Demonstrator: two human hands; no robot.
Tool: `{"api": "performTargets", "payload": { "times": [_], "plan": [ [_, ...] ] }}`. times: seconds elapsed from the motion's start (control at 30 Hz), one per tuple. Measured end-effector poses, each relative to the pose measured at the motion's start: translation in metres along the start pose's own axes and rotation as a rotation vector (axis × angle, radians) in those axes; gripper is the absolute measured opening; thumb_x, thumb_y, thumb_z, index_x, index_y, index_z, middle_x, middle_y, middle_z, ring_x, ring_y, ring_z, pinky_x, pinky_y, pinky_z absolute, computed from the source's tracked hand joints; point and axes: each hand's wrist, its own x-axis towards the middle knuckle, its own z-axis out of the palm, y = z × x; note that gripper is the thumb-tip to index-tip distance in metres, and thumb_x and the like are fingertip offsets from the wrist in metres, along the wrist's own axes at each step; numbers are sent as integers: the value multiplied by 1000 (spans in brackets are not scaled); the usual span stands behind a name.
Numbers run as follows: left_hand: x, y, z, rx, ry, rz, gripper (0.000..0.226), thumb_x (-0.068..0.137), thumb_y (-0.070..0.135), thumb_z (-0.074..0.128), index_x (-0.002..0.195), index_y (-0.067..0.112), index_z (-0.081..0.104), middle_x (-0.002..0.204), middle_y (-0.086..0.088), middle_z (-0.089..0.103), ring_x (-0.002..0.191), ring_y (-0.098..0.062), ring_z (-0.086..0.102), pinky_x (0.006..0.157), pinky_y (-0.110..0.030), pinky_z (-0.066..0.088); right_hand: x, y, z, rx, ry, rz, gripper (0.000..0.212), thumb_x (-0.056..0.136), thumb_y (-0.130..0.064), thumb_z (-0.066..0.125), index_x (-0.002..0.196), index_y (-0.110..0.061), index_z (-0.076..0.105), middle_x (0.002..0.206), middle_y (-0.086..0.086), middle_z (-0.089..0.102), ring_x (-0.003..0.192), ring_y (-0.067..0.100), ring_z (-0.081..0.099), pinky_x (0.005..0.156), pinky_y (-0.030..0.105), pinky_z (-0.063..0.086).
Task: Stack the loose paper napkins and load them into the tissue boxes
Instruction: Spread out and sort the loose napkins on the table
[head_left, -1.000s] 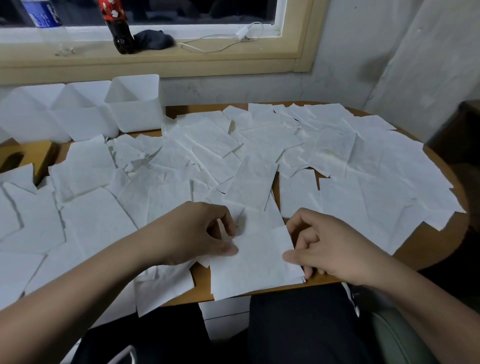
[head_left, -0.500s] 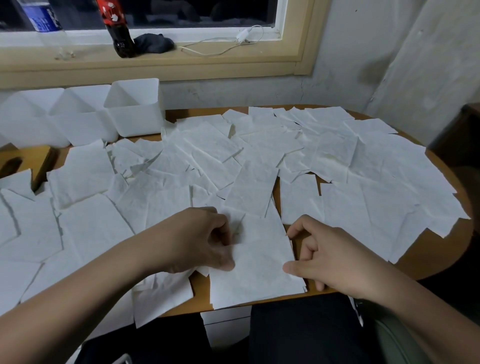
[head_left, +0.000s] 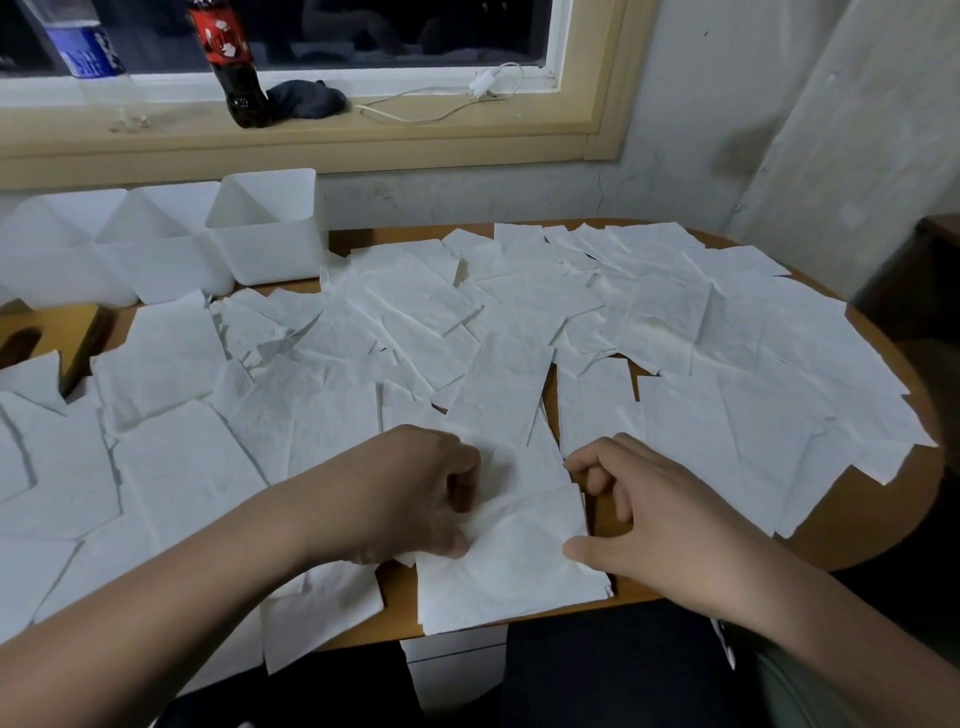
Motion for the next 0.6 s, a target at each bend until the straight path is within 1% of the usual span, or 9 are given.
{"api": "performTargets", "payload": {
  "times": [0.1,0.17,0.23,0.27,0.33,0.4,0.47,0.53,0.6],
  "plan": [
    [-4,0,1,-39,23,-8,25,82,40,83,92,38,60,88,19,65,77,-3,63,61,-22,51,-1,0,0,-26,-15,-56,63,86,-52,80,139,-52,47,128,-38,39,120,-19,43,91,9,42],
    [-6,1,0,-77,25,2,31,83,38,84,102,43,60,94,23,66,83,-2,65,65,-20,53,0,2,-1,-25,-20,-74,64,86,-52,79,142,-52,48,133,-39,37,128,-13,42,105,16,43],
    [-8,2,-2,-81,7,12,41,86,40,85,117,48,59,99,25,65,93,-1,63,71,-16,49,0,4,-2,-32,-24,-82,63,85,-54,79,141,-53,49,135,-38,38,131,-8,41,112,23,42],
    [-8,2,-2,-69,-2,15,43,87,41,84,122,49,60,101,25,64,95,0,61,73,-15,48,0,4,-2,-37,-28,-85,62,85,-57,78,140,-54,50,135,-38,38,131,-8,40,113,24,41],
    [-9,3,-3,-51,-5,21,40,89,41,82,124,47,64,101,25,62,96,0,60,75,-14,48,0,5,-2,-44,-32,-87,61,84,-63,77,139,-56,51,135,-38,38,130,-9,37,112,24,39],
    [-9,3,-3,-47,6,28,30,89,38,80,117,42,69,99,23,63,96,0,61,77,-16,51,0,4,0,-53,-32,-95,64,82,-67,77,139,-57,51,136,-37,37,129,-10,34,109,23,38],
    [-10,2,-5,-61,13,41,20,89,38,81,107,39,71,100,18,66,96,-2,61,82,-22,53,1,4,0,-56,-29,-109,62,80,-67,79,135,-56,53,135,-37,38,128,-10,34,106,21,37],
    [-11,1,-7,-121,23,71,18,90,39,83,103,37,70,101,16,68,100,-2,61,83,-23,52,1,3,-1,-33,-33,-124,50,80,-62,82,123,-54,58,133,-34,45,124,-10,38,104,20,39],
    [-13,0,-9,-155,49,106,19,90,41,84,103,38,70,102,20,67,105,3,58,83,-16,47,0,2,-4,18,-35,-129,34,82,-53,83,109,-47,63,123,-27,57,115,-5,49,99,25,45]
  ]
}}
